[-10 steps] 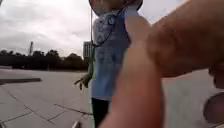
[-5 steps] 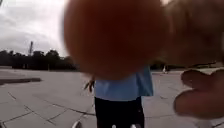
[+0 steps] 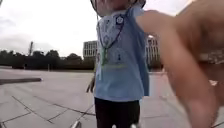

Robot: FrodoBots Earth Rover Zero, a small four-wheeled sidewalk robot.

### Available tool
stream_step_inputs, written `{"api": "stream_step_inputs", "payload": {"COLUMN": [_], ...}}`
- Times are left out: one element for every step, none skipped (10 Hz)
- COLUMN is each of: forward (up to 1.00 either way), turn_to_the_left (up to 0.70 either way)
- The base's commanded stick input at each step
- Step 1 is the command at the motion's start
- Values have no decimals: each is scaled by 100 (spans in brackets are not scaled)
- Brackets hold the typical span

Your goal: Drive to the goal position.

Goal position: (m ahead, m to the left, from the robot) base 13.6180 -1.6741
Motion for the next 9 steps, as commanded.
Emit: {"api": "stream_step_inputs", "payload": {"forward": [6,6,6,6,6,6,6,6,6], "turn_to_the_left": [0,0,0,0,0,0,0,0,0]}}
